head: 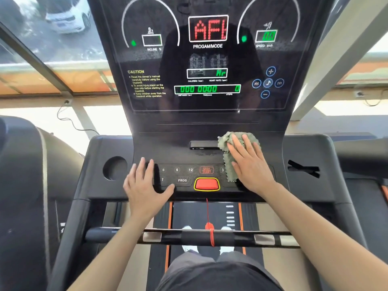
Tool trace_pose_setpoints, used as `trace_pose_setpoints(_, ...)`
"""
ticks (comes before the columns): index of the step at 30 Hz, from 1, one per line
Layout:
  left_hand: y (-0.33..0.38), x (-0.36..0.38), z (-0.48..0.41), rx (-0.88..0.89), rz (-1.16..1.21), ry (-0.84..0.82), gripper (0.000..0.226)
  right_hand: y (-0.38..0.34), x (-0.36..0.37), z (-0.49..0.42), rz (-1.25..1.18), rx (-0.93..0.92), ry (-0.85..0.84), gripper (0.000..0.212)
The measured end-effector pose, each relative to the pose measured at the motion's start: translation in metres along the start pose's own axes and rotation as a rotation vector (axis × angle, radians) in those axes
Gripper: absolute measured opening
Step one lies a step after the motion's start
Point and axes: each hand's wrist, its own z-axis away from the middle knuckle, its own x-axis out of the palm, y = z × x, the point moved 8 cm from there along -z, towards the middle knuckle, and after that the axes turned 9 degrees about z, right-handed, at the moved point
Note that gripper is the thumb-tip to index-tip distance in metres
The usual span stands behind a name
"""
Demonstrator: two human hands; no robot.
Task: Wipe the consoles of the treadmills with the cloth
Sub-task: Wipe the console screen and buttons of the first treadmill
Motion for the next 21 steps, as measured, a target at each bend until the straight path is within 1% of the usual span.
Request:
trace_pose_setpoints(2, 0.010, 0.002, -0.012, 0.046, -0.040, -0.043, 0.094, 0.013, -0.001, 0.002, 0.052, 0.017, -0.002, 0.054)
trace_pose_setpoints(4, 0.016, 0.005, -0.023, 0.074, -0.078, -0.079, 0.090, 0.023, -0.002, 0.004, 0.061, 0.055, -0.016, 0.055)
trace_pose_setpoints(6, 0.021, 0.008, -0.032, 0.079, -0.095, -0.106, 0.088, 0.018, -0.006, 0.000, 0.053, 0.038, -0.017, 0.057)
trace_pose_setpoints(10, 0.027, 0.016, -0.041, 0.039, -0.085, -0.181, 0.088, -0.026, -0.025, -0.030, 0.070, -0.163, -0.009, 0.057)
trace_pose_setpoints(15, 0.025, 0.015, -0.040, 0.034, -0.093, -0.166, 0.081, -0.116, -0.035, -0.077, 0.100, -0.420, -0.041, 0.058)
trace_pose_setpoints(18, 0.022, 0.014, -0.043, 0.029, -0.090, -0.183, 0.081, -0.135, -0.038, -0.088, 0.109, -0.432, -0.054, 0.059)
trace_pose_setpoints(21, 0.019, 0.012, -0.044, 0.051, -0.112, -0.184, 0.083, -0.103, -0.041, -0.076, 0.095, -0.389, 0.014, 0.058)
